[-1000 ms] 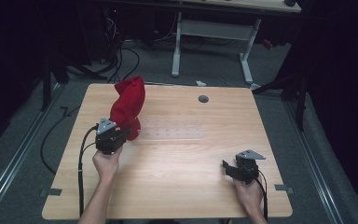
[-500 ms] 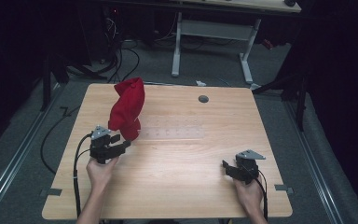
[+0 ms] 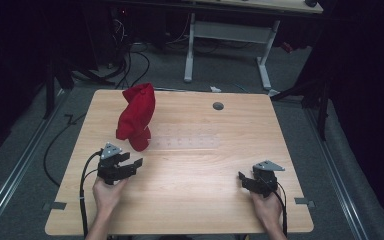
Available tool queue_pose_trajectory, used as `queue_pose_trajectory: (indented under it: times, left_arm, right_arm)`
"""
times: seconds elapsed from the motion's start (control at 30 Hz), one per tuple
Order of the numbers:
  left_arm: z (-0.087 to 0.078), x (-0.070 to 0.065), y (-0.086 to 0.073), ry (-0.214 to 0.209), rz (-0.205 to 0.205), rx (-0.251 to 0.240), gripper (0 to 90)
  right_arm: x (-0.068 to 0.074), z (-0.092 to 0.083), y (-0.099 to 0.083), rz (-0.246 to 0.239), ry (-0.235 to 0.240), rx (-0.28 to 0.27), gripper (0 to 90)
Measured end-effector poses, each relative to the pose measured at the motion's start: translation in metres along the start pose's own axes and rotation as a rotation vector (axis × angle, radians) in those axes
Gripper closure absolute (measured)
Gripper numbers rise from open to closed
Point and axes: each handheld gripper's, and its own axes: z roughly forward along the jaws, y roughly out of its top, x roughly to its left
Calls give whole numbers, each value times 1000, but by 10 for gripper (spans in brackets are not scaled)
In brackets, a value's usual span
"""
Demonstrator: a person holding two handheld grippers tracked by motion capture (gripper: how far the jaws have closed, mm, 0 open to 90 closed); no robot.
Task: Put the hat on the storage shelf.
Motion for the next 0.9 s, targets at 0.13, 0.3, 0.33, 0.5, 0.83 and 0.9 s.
queue_pose_trajectory:
  times: [0.13, 0.3, 0.33, 0.5, 0.83, 0.9]
  left_arm:
    - [-4, -2, -8, 2, 12, 13, 406]
    - [-8, -4, -14, -6, 14, 27, 401]
    - [-8, -5, -16, -7, 19, 32, 398]
    - [-5, -4, -30, 6, 18, 58, 393]
    - [4, 2, -59, 73, 115, 56, 390]
    - [4, 0, -63, 90, 156, 54, 382]
  right_arm:
    - [0, 0, 0, 0, 0, 0, 370]
    - [0, 0, 0, 1, 0, 0, 370]
    - [0, 0, 0, 1, 0, 0, 370]
    - [0, 0, 0, -2, 2, 0, 370]
    - [1, 0, 0, -3, 4, 0, 368]
    - [1, 0, 0, -3, 4, 0, 368]
